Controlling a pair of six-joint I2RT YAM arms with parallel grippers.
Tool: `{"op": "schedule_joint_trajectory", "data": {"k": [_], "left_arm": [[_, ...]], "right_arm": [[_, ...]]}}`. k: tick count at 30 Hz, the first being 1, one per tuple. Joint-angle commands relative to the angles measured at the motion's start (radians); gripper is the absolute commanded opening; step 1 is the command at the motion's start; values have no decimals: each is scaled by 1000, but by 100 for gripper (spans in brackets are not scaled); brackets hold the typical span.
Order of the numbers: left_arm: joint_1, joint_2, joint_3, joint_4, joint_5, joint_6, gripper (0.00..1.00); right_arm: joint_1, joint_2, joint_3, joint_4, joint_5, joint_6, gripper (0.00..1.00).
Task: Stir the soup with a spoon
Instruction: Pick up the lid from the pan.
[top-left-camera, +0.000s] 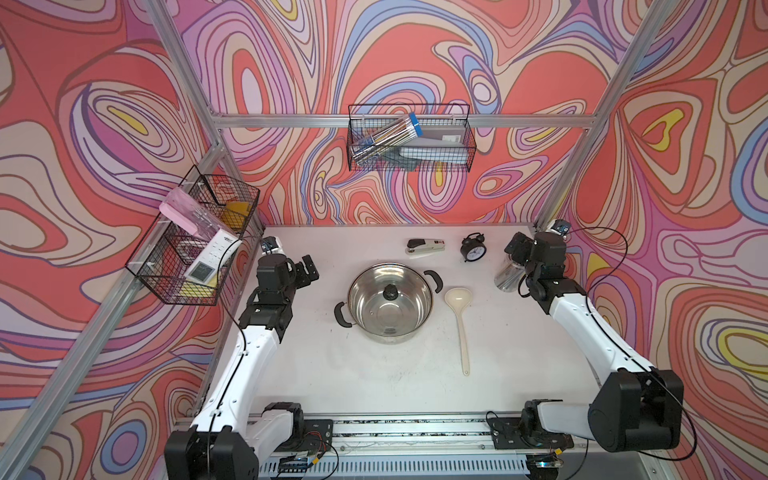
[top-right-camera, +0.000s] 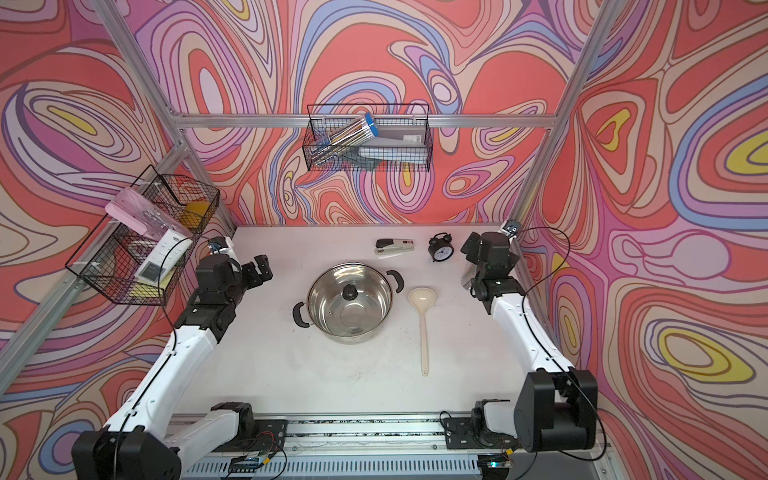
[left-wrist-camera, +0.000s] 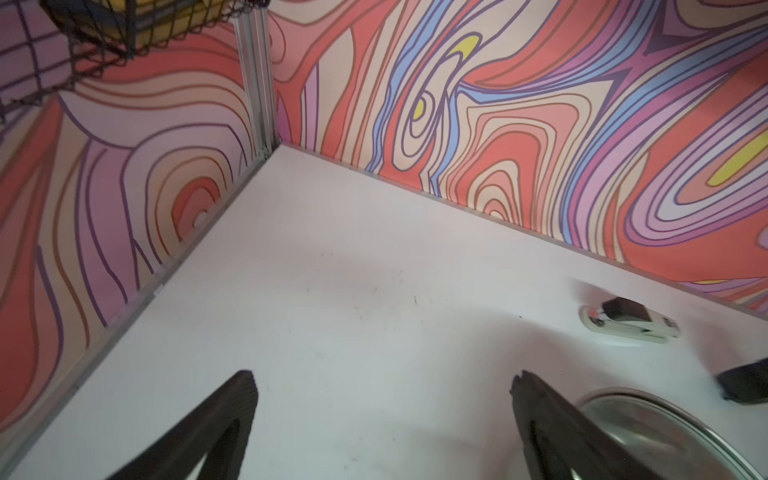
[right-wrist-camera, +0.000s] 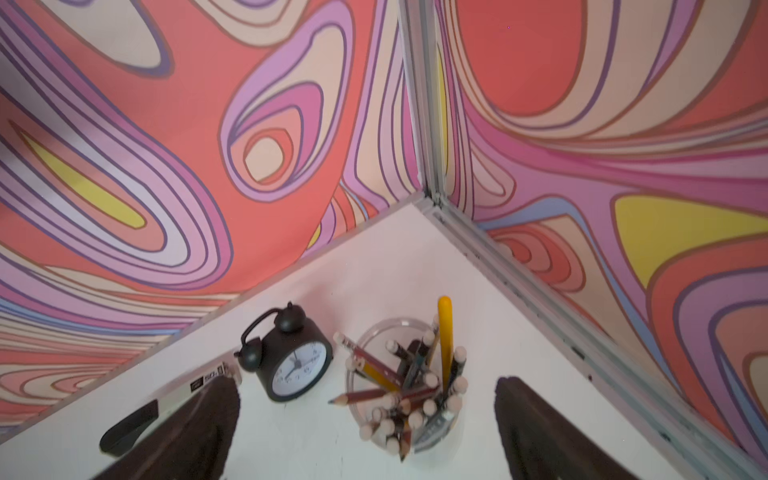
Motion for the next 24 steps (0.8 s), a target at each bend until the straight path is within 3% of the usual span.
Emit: {"op": "schedule_joint_trajectory", "data": {"k": [1,5,9,14,19,24], "left_arm": [[-13,65,138,-412,180,-187,99],[-185,188,388,-648,171,-197,99],[-356,323,628,-831,159,-218,99],[-518,467,769,-905,146,-208,99],[-627,646,890,-984,110,-174,94],[-673,796,1041,-1078,41,-142,85]], "right_arm": [[1,13,60,-377,-166,130,97],[45,44,171,-498,-315,127,84],[185,38,288,-579,-281,102,82],[339,44,402,-684,-240,94,78],[412,26,445,-779,-209,102,77],[423,-4,433,-823,-216,111,77]]}}
